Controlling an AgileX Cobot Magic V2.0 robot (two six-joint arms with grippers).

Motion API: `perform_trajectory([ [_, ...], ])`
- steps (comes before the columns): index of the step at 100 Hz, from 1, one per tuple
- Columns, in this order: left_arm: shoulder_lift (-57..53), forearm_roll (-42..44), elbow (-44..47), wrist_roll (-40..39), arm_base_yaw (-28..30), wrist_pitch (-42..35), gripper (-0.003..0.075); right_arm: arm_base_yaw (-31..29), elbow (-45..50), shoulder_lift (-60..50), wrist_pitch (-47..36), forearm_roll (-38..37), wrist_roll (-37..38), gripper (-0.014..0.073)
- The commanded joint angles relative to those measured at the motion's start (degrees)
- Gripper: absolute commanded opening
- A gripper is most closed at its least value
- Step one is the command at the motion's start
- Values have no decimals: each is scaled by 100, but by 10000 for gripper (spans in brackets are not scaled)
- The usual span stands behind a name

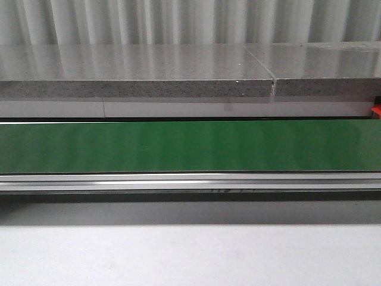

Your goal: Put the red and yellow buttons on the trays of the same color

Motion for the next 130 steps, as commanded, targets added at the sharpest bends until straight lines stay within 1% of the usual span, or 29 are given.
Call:
perform_trajectory([
  [1, 68, -33, -151, -50, -38, -417, -21, 3, -87, -65, -491, -69, 0, -92],
  [78, 68, -23, -137, -50, -38, -460, -21, 3, -87, -65, -491, -69, 0, -92],
  [85, 68, 167, -26, -50, -38, -960, -21, 3, -87, -65, -491, -69, 0, -92],
  [90, 68, 227, 118, -50, -28, -1497, -21, 3, -87, -65, -491, -69, 0, -92],
  [95, 68, 243, 328, -50, -28, -2190, -21, 3, -87, -65, -491, -69, 0, -92],
  [105, 49, 263, 846, -50, -28, -3208, -21, 3, -87, -65, -491, -69, 0, -92],
  [130, 49, 263, 2291, -50, 62, -4721, -21, 3, -87, -65, -491, -69, 0, -92],
])
